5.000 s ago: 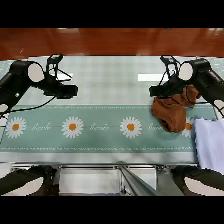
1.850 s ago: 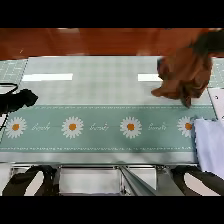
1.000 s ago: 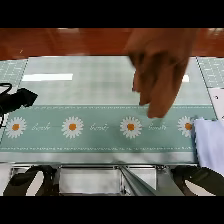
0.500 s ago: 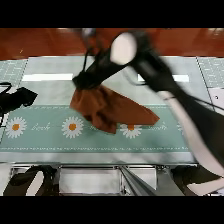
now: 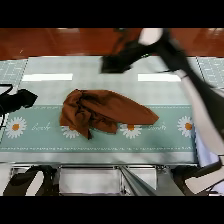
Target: Fold the shirts.
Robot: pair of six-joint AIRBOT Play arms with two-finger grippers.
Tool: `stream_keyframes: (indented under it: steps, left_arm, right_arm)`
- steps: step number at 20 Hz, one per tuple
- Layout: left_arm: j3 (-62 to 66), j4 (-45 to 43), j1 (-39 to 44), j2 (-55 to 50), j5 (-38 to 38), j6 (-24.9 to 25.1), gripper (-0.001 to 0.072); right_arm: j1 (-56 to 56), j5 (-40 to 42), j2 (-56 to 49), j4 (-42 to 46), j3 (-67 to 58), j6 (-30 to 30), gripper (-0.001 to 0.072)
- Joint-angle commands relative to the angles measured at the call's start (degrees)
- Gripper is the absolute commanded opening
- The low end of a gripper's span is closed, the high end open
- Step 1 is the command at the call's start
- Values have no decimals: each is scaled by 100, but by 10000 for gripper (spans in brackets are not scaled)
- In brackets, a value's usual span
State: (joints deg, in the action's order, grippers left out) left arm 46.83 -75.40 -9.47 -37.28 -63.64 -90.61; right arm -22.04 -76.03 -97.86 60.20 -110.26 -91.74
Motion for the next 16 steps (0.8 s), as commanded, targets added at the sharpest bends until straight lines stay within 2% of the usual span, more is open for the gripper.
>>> stream_keyframes:
  steps: [1,3,6,8,10,13,16]
  left_arm:
    - [-352,424,-133,-302,-739,31,504]
    - [-940,1676,-470,-745,-841,555,504]
    - [-1547,3834,-1021,-1611,-1491,1808,504]
    - [-1696,3952,-907,-1943,-1451,2079,505]
    - [-1694,3919,-761,-2081,-817,2052,506]
    - [-1692,3943,-343,-2256,-35,2028,507]
    - [-1495,3939,385,-2529,518,2033,507]
  right_arm:
    - [1296,-669,1137,1080,1095,26,407]
    - [2011,59,2048,861,2712,96,407]
    - [3095,1003,3322,90,5272,566,407]
    - [3768,1211,4002,-439,6658,1091,407]
    - [4301,1217,4509,-765,7663,1484,407]
    - [4625,1215,4905,-787,8426,1624,406]
    - [4623,1226,4940,-872,8644,1648,407]
